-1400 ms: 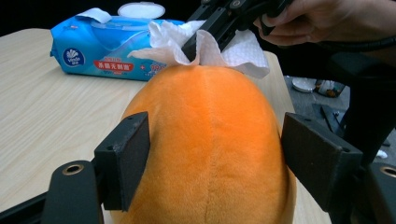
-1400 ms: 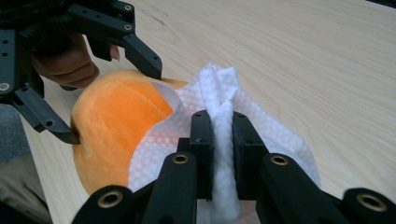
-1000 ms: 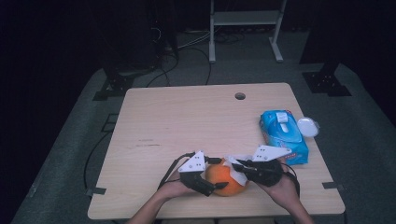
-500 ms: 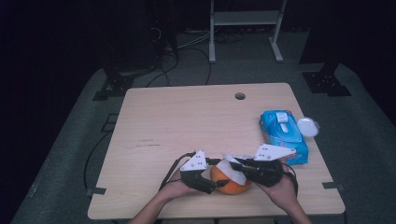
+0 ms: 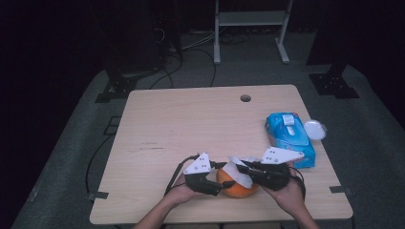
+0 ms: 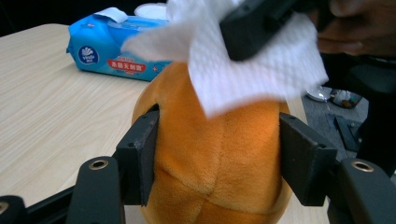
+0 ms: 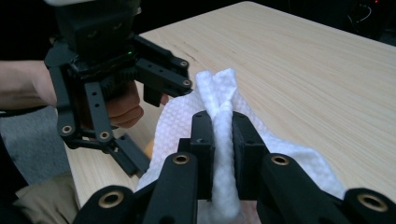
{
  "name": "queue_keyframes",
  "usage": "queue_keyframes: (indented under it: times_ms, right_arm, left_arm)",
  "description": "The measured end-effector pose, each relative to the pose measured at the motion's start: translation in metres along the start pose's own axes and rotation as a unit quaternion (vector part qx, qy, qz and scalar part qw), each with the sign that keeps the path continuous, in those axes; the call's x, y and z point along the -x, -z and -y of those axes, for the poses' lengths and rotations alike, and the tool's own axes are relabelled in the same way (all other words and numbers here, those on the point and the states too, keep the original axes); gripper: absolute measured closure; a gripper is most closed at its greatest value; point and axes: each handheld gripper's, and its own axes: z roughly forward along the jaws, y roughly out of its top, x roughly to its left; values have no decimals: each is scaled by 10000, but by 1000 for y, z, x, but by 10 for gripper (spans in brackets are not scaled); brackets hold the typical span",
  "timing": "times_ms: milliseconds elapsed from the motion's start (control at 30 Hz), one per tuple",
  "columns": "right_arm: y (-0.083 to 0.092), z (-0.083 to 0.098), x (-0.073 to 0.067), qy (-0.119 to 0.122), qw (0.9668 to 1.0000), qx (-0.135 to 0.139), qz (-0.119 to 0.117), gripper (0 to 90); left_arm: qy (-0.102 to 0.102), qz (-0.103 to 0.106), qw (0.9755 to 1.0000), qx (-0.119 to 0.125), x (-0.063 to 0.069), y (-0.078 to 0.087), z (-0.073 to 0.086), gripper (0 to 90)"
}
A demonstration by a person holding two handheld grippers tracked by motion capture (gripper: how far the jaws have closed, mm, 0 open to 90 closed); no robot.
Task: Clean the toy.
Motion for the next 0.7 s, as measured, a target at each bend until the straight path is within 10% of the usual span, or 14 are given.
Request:
queue_keyframes:
  times_ms: [300,567,700]
  right_arm:
    - [1,-5,-3,-5,9999,101,-55,801]
    - [-1,8,15,-284,9996,-54,-49,799]
    - [2,12,22,-417,9991,-8,46,800]
  left_arm:
    - [111,37,9997,226,-4,13,-12,370]
    - [225,14,9997,85,-13,11,-3,147]
    - [229,100,9997,86,-11,9,-1,273]
